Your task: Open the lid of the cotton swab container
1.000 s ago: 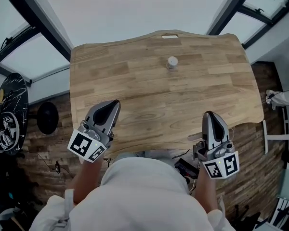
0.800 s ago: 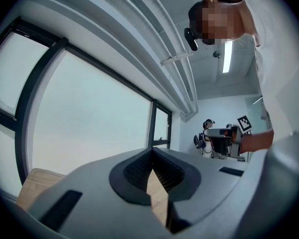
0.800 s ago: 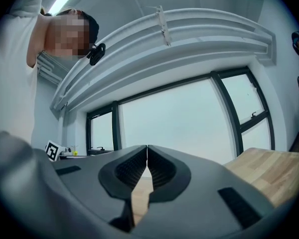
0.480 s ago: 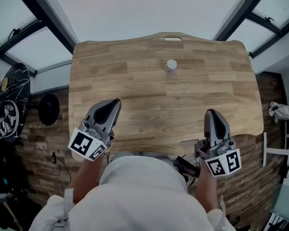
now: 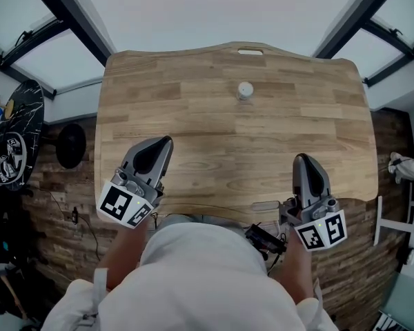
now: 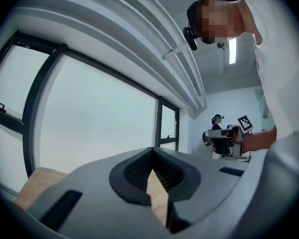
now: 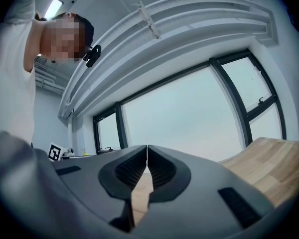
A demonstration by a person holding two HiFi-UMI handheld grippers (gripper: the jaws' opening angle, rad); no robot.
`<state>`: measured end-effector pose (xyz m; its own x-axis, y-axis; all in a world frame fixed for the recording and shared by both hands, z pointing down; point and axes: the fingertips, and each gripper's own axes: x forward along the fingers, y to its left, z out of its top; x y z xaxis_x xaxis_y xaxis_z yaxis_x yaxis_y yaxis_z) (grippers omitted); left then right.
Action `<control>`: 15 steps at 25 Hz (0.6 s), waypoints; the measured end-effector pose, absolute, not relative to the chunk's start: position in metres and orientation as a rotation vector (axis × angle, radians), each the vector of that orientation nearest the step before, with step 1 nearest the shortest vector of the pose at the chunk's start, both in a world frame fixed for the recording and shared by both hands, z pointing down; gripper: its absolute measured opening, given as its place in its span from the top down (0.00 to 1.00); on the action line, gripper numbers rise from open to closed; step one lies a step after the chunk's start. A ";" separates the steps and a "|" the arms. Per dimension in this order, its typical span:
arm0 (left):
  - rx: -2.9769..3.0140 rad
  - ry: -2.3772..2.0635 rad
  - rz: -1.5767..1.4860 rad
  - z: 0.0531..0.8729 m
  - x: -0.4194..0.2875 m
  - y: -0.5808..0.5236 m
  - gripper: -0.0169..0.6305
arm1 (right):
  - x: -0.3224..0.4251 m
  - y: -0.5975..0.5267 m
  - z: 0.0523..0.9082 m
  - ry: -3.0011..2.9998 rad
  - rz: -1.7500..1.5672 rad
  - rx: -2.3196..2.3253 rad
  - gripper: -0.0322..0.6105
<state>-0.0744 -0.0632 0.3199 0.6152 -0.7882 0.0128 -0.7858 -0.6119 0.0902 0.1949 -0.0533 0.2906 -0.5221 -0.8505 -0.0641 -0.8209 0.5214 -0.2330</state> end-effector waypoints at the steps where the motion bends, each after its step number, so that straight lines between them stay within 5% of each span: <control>1: 2.745 -1.334 -0.042 0.320 -0.074 -0.063 0.95 | 0.194 -0.054 0.292 2.590 -0.262 -1.434 0.92; 15: 2.795 -1.222 -0.036 0.319 -0.070 -0.070 0.95 | 0.191 -0.063 0.294 2.596 -0.262 -1.479 0.92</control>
